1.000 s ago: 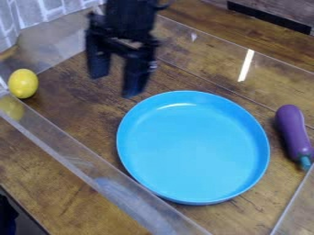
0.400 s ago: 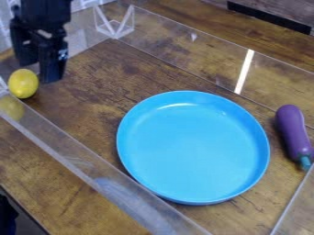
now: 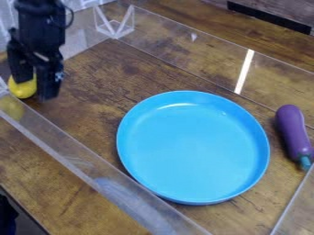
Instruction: Put the lemon on the blue tray
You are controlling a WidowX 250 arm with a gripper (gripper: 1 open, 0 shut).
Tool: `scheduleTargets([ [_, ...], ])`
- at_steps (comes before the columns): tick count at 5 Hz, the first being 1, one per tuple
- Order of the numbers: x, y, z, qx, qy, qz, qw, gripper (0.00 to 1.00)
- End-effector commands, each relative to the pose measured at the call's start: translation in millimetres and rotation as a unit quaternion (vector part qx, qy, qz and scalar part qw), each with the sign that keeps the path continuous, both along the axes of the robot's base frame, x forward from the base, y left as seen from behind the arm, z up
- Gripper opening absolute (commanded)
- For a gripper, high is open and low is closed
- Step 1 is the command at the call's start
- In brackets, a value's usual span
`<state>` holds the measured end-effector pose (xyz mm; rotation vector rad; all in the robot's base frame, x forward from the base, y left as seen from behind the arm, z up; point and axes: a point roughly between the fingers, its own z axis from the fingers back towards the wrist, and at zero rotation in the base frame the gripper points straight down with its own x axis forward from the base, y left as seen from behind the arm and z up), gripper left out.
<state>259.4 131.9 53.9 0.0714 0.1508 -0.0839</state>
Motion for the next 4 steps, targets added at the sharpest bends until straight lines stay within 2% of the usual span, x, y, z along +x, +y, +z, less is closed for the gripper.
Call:
scheduleTargets([
  [1, 2.5, 13.0, 7.8, 0.017, -0.023, -0.004, 0.9996, 1.00],
  [3, -4.3, 12.7, 0.4, 0.017, -0.025, -0.058, 0.9979, 1.00],
  [4, -1.5, 21.5, -11.6, 0.018, -0.026, -0.020, 0.9993, 1.00],
])
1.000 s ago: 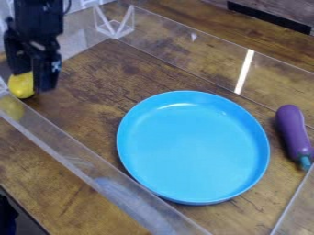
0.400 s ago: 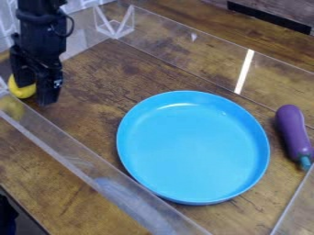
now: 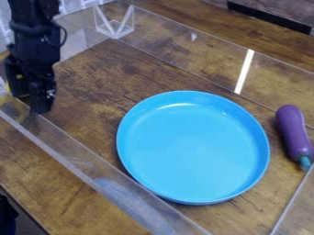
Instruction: Put the lemon on the blue tray
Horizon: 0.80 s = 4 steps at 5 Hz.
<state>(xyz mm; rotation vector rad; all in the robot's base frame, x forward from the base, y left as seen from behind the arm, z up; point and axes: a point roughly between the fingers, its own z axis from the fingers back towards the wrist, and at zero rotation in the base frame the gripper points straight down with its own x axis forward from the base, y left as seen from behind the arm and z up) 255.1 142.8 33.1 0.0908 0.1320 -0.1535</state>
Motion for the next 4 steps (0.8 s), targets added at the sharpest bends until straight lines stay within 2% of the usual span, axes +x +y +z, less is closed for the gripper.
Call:
scheduleTargets([
  [1, 5.1, 19.0, -3.3, 0.014, -0.017, 0.052, 0.9984, 1.00],
  [2, 2.4, 17.6, -4.3, 0.016, -0.017, 0.054, 0.9983, 0.00],
  [4, -1.0, 13.2, -4.0, 0.016, -0.014, 0.061, 0.9979, 0.00],
])
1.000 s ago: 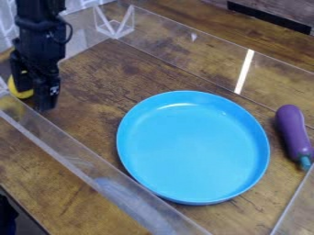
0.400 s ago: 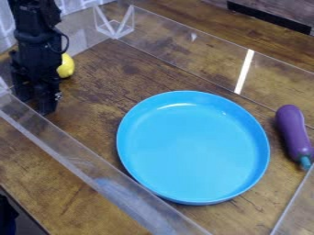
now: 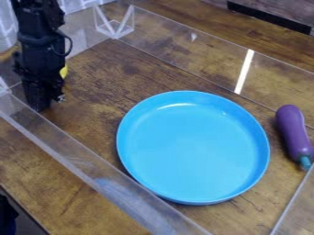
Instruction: Put the lemon on the blue tray
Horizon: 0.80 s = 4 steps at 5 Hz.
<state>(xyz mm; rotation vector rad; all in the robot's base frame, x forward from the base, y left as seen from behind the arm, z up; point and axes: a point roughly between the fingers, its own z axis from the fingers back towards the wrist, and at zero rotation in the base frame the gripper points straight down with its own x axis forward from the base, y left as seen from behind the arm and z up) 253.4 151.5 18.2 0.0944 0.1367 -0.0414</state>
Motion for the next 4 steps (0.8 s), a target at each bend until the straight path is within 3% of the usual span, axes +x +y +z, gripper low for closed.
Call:
scheduleTargets([
  [1, 0.7, 10.2, 12.4, 0.013, -0.010, 0.059, 0.9981, 0.00],
  [2, 1.5, 15.8, 14.0, 0.016, -0.008, 0.112, 0.9936, 0.00],
  [3, 2.8, 20.4, 12.5, 0.017, -0.007, 0.118, 0.9928, 1.00],
  [4, 4.0, 23.7, 15.5, 0.018, -0.007, 0.124, 0.9921, 0.00],
])
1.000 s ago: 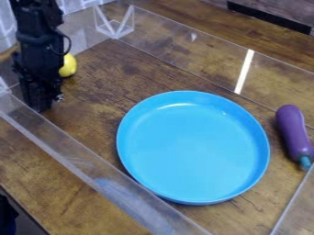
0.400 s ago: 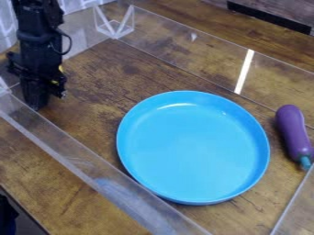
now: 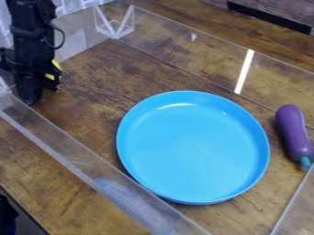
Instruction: Put the lemon on the blue tray
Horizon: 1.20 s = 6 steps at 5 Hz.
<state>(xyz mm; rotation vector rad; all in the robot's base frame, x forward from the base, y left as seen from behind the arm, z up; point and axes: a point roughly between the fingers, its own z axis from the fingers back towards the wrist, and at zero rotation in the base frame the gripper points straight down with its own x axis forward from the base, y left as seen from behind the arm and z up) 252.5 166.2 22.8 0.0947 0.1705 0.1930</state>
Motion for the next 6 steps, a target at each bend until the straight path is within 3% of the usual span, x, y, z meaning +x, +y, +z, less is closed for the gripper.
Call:
scheduleTargets([
  [1, 5.7, 5.3, 17.2, 0.004, -0.019, 0.025, 0.9995, 1.00],
  [2, 6.6, 2.0, 26.9, 0.002, -0.022, 0.042, 0.9989, 1.00],
  [3, 8.7, 4.7, 34.2, -0.003, -0.024, 0.025, 0.9994, 0.00],
  [4, 10.9, 11.1, 35.5, -0.005, -0.025, 0.008, 0.9997, 1.00],
  [5, 16.7, 12.1, 32.6, -0.010, -0.026, 0.017, 0.9995, 0.00],
  [6, 24.9, 15.1, 24.5, -0.015, -0.029, 0.026, 0.9991, 1.00],
])
